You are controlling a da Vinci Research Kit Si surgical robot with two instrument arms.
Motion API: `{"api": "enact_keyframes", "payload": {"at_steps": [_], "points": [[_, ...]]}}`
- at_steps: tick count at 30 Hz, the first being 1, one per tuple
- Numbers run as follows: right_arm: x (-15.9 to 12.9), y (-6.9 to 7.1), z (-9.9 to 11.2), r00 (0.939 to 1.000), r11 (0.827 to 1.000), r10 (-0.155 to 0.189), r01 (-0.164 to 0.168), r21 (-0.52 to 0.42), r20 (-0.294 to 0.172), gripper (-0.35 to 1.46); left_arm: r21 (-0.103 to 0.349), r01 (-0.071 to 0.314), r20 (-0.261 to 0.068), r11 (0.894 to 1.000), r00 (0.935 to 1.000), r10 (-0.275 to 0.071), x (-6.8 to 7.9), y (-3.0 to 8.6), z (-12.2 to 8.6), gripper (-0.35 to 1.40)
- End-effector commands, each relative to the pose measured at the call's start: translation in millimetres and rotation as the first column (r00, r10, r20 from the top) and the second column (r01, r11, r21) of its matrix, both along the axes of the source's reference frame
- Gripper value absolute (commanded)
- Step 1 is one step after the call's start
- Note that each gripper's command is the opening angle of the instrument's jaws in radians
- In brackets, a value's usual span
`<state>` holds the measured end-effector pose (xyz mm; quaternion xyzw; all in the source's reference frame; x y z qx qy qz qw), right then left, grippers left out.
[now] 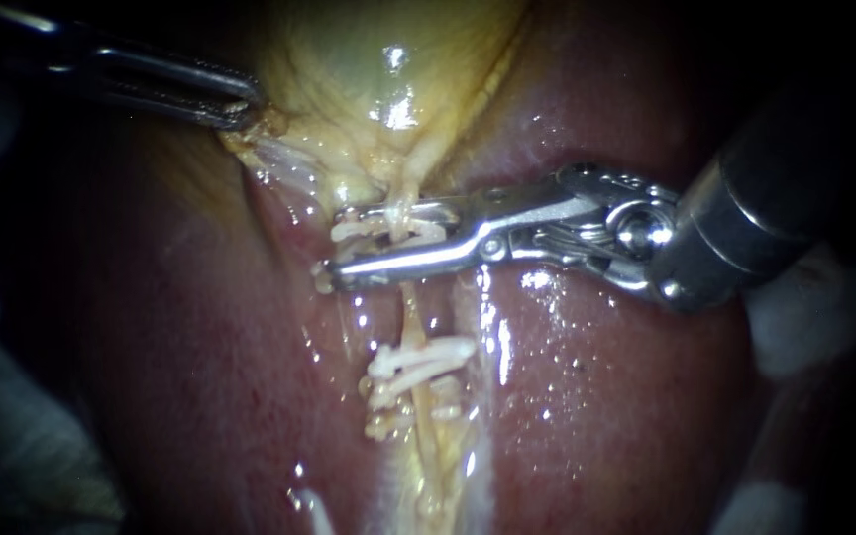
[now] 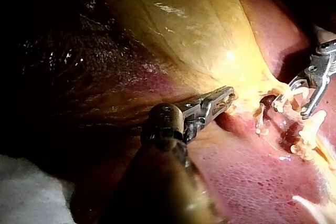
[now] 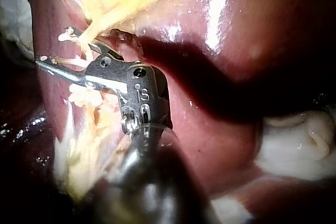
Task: Clipping third clip right tube
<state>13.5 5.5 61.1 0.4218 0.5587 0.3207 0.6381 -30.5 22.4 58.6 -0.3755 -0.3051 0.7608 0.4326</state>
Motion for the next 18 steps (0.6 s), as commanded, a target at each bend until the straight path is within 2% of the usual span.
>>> {"api": "enact_keyframes", "payload": {"at_steps": [1,13,15,18], "points": [[-0.1,0.0,0.0,1.0000,1.000,-0.001,0.000,0.017,0.003,0.32,0.000,0.000,0.000,1.000,1.0000,0.000,0.0,0.0,0.0,-0.35],[-1.2,-0.1,-0.2,0.9999,0.997,-0.004,0.003,0.075,0.012,-0.35,0.000,0.000,0.000,1.000,1.0000,0.000,0.0,0.0,0.0,-0.35],[-1.4,-0.2,-0.3,0.9998,0.992,-0.005,0.002,0.127,0.021,-0.35,0.000,0.000,0.000,1.000,1.0000,0.000,0.0,0.0,0.0,-0.35],[-1.7,-0.3,-0.3,0.9997,0.989,-0.006,0.002,0.150,0.025,-0.35,0.000,0.000,0.000,1.000,1.0000,0.000,0.0,0.0,0.0,-0.35]]}}
